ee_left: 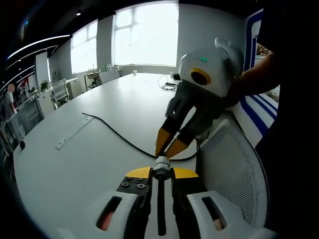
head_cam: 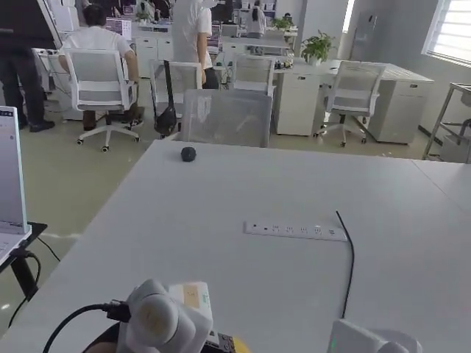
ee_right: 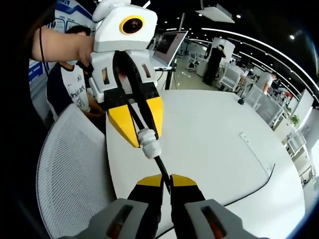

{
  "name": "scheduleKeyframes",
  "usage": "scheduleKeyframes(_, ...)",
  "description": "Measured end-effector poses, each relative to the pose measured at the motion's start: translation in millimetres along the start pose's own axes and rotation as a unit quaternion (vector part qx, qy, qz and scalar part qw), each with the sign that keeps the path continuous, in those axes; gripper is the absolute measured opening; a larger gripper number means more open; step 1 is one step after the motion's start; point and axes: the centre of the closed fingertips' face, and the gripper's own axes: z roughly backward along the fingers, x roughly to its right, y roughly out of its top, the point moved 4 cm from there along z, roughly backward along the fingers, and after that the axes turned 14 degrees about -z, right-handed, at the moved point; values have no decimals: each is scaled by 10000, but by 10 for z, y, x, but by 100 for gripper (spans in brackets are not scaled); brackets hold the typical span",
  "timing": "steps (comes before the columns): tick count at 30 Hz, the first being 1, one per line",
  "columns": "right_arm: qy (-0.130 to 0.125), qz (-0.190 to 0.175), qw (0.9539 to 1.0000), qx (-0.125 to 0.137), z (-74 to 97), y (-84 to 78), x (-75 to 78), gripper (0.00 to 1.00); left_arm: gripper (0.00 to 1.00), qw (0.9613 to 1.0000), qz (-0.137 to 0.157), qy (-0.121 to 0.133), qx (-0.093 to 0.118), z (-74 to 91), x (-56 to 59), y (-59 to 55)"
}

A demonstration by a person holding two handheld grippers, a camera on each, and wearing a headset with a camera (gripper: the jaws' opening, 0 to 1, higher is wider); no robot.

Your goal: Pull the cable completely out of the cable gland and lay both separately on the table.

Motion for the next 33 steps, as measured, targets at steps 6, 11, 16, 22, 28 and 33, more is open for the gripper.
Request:
scheduleKeyframes(6,-101,-607,9980,-149,47,-177,152,0,15,10000,-22,7,15,37,12,14)
scheduleKeyframes(11,-152,-952,9952,-146,67,-267,222,0,15,10000,-40,20,21,51,27,19)
scheduleKeyframes(16,-106,-1264,9917,-205,60,-331,189,0,15,9999,-113,26,24,39,70,25)
scheduleKeyframes(22,-73,-1546,9871,-419,32,-427,153,0,15,9999,-161,22,12,25,98,27)
scheduleKeyframes(28,-159,-930,9947,-404,44,-425,152,2,15,9999,-146,21,-14,19,119,6)
scheduleKeyframes(33,-153,-777,9963,-336,58,-409,142,7,15,9999,-133,18,-24,9,139,-4)
